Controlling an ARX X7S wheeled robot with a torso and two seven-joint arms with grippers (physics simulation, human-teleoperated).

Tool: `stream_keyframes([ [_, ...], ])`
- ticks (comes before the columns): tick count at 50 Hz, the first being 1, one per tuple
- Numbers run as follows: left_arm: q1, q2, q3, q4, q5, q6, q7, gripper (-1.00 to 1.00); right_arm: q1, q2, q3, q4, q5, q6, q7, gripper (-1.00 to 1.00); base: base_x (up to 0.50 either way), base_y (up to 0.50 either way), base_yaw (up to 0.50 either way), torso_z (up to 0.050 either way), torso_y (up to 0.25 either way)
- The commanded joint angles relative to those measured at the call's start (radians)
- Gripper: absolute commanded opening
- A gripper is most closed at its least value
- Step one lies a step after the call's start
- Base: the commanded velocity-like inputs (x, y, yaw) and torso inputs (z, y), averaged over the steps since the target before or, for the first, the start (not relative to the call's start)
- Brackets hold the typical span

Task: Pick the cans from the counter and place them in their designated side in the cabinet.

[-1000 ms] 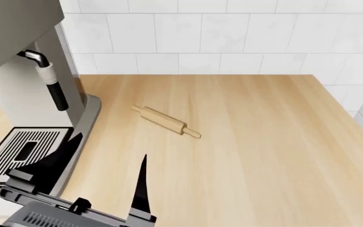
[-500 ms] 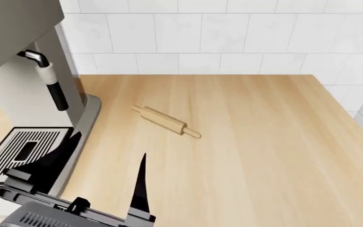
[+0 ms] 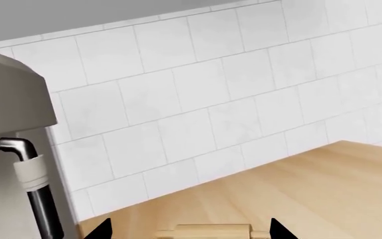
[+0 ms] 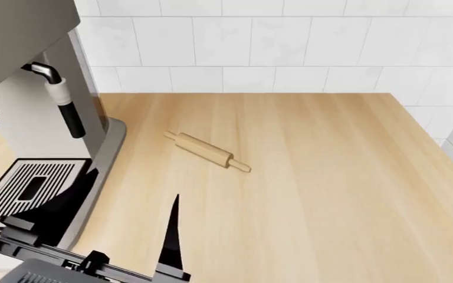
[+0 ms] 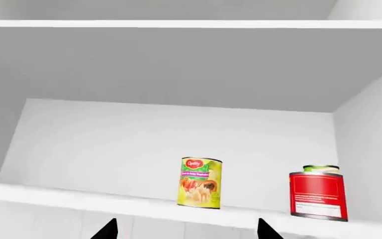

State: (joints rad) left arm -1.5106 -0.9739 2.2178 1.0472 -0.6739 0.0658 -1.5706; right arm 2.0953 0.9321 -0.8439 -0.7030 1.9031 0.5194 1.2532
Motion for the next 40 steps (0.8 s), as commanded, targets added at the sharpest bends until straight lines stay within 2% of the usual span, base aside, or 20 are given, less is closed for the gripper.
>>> stream_keyframes([
  [1, 0.009, -0.020, -0.009, 0.000, 0.009, 0.009, 0.000, 1.00, -0.088, 0.127, 0.066, -0.258, 0.057, -0.106, 0.103, 1.00, 0.00, 0.00, 0.00, 0.000, 0.000],
  [5, -0.015, -0.038, 0.003, 0.000, 0.011, 0.023, 0.000, 1.00, -0.165, 0.185, 0.087, -0.339, 0.034, -0.158, 0.110, 1.00, 0.00, 0.00, 0.00, 0.000, 0.000],
  [6, -0.021, -0.042, 0.005, 0.000, 0.011, 0.025, 0.000, 1.00, -0.214, 0.180, 0.141, -0.344, 0.040, -0.137, 0.112, 1.00, 0.00, 0.00, 0.00, 0.000, 0.000],
  [8, -0.042, -0.049, 0.019, 0.000, 0.012, 0.036, 0.000, 1.00, -0.408, 0.072, 0.422, -0.344, 0.138, 0.051, 0.177, 1.00, 0.00, 0.00, 0.00, 0.000, 0.000],
  [10, -0.063, -0.058, 0.037, 0.000, 0.018, 0.049, 0.000, 1.00, -0.568, -0.111, 0.722, -0.344, 0.325, 0.318, 0.316, 1.00, 0.00, 0.00, 0.00, 0.000, 0.000],
  [11, -0.070, -0.063, 0.043, 0.000, 0.021, 0.055, 0.000, 1.00, -0.630, -0.140, 0.872, -0.344, 0.358, 0.383, 0.317, 1.00, 0.00, 0.00, 0.00, 0.000, 0.000],
  [12, -0.076, -0.066, 0.048, 0.000, 0.024, 0.059, 0.000, 1.00, -0.676, -0.164, 0.961, -0.344, 0.383, 0.433, 0.317, 1.00, 0.00, 0.00, 0.00, 0.000, 0.000],
  [18, -0.065, -0.084, 0.044, 0.000, 0.043, 0.062, 0.000, 1.00, -0.928, -0.317, 1.336, -0.344, 0.546, 0.729, 0.317, 1.00, 0.00, 0.00, 0.00, 0.000, 0.000],
  [24, -0.039, -0.098, 0.016, 0.000, 0.063, 0.054, 0.000, 1.00, -1.070, -0.406, 1.577, -0.344, 0.683, 0.907, 0.317, 1.00, 0.00, 0.00, 0.00, 0.000, 0.000],
  [26, -0.030, -0.108, 0.019, 0.000, 0.093, 0.053, 0.000, 1.00, -1.179, -0.471, 1.794, -0.344, 0.829, 1.027, 0.317, 1.00, 0.00, 0.00, 0.00, 0.000, 0.000],
  [27, -0.027, -0.111, 0.020, 0.000, 0.102, 0.054, 0.000, 1.00, -1.209, -0.483, 1.852, -0.344, 0.872, 1.050, 0.317, 1.00, 0.00, 0.00, 0.00, 0.000, 0.000],
  [40, 0.040, -0.131, -0.027, 0.000, 0.154, 0.040, 0.000, 1.00, -1.349, -0.467, 2.055, -0.344, 1.055, 1.051, 0.317, 1.00, 0.00, 0.00, 0.00, 0.000, 0.000],
])
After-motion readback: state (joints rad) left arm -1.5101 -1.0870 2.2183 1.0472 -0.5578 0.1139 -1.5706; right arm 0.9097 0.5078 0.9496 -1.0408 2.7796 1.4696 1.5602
